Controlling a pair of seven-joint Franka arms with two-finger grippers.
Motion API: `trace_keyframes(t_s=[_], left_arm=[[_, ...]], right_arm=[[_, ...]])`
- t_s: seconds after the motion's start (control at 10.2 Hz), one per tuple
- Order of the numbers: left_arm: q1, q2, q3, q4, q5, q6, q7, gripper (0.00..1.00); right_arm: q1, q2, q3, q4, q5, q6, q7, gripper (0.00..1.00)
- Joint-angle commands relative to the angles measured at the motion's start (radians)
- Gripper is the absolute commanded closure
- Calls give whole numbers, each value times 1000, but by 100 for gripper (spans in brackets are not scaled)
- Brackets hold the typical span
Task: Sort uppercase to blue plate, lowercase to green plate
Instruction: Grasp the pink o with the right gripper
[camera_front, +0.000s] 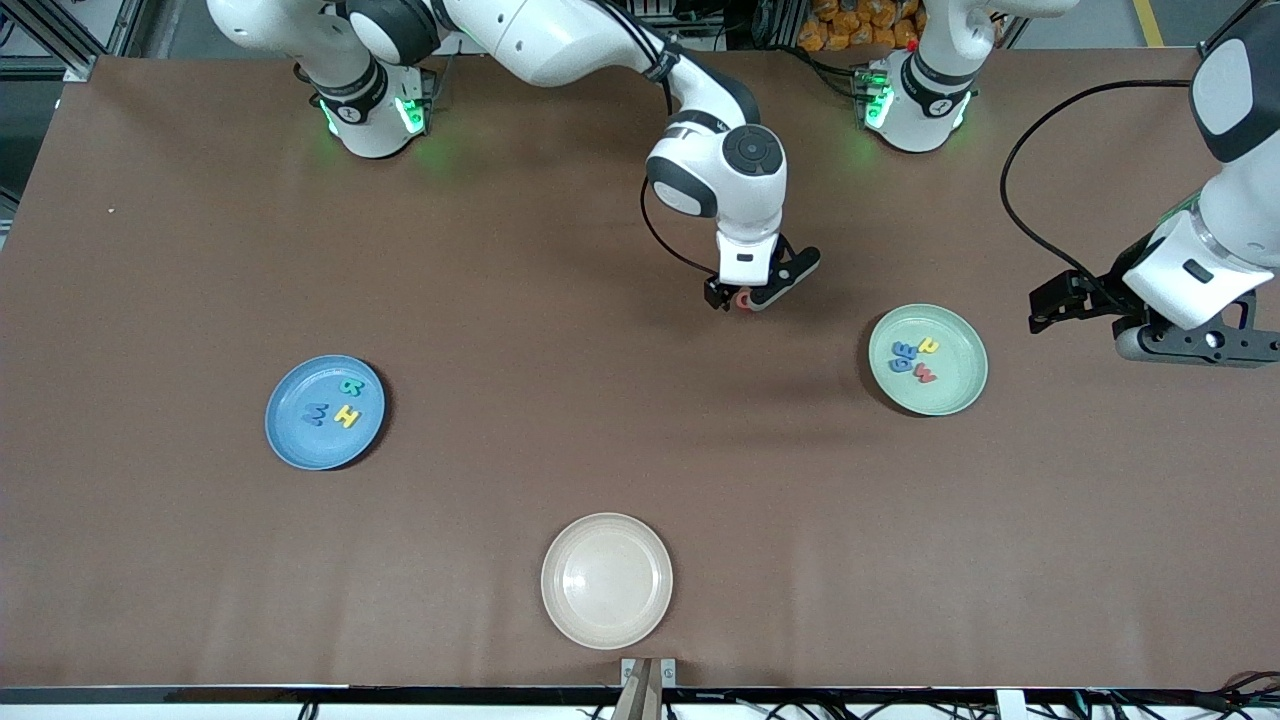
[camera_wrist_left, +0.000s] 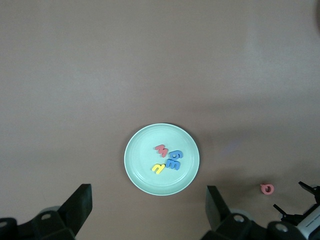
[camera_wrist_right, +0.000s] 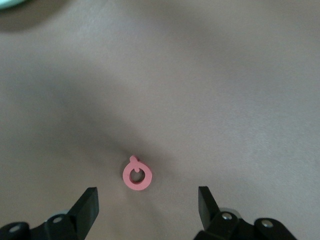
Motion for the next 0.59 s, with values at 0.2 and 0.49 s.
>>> trace_keyframes(t_s=[0.2, 0.49], left_arm=[[-5, -6, -3, 10, 23, -18, -2, 0], [-7, -6, -9, 10, 23, -18, -3, 0]], right_arm=[[19, 80, -12, 59, -7, 50, -147, 16], [36, 106, -12, 85, -9, 53, -160, 19]])
